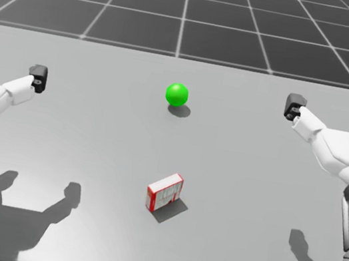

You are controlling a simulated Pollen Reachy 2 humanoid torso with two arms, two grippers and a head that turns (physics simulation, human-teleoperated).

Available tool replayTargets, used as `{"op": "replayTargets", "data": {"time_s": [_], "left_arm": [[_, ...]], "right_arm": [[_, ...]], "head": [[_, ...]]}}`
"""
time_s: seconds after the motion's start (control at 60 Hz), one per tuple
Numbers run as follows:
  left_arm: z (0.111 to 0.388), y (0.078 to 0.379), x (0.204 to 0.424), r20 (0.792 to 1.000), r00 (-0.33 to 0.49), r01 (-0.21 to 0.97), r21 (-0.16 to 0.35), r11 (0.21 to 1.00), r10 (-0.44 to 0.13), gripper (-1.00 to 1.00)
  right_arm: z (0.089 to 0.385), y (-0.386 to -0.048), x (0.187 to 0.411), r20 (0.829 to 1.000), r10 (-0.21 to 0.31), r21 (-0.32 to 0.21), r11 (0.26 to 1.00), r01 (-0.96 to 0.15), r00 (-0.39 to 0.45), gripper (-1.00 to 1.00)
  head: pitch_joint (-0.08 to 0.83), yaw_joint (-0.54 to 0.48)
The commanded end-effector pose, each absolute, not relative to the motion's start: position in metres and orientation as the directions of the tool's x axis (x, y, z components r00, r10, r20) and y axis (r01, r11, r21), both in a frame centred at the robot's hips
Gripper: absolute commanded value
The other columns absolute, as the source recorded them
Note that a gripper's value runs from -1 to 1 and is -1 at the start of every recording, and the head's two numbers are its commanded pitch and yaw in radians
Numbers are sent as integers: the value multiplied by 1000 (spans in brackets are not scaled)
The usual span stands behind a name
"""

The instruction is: Watch the red light. When it turns green, pick up the object.

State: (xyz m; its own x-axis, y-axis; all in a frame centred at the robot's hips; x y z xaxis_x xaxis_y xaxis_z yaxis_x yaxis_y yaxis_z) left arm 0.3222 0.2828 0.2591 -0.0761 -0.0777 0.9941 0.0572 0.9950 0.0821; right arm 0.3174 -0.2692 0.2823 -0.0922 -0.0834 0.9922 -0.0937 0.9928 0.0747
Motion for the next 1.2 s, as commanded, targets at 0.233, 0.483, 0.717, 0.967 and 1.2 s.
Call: {"op": "replayTargets", "data": {"time_s": [0.233,0.483,0.717,0.967,1.2], "left_arm": [[259,281,322,994,-75,64,86,994,-82,-1000],[259,280,322,994,-74,63,87,994,-82,-1000],[258,279,322,995,-67,62,82,995,-78,-1000],[258,279,323,995,-65,61,79,995,-75,-1000],[258,279,323,995,-66,60,78,995,-74,-1000]], "right_arm": [[281,-266,317,994,-72,64,993,-100,-83,-1000],[286,-254,306,996,-64,55,988,-142,-58,-1000],[276,-217,268,998,-56,61,956,-287,24,-1000],[239,-171,233,991,-70,117,874,-472,117,-1000],[204,-145,231,992,-19,84,847,-525,128,-1000]], "head": [[691,-33],[723,-40],[723,-43],[720,-42],[721,-32]]}}
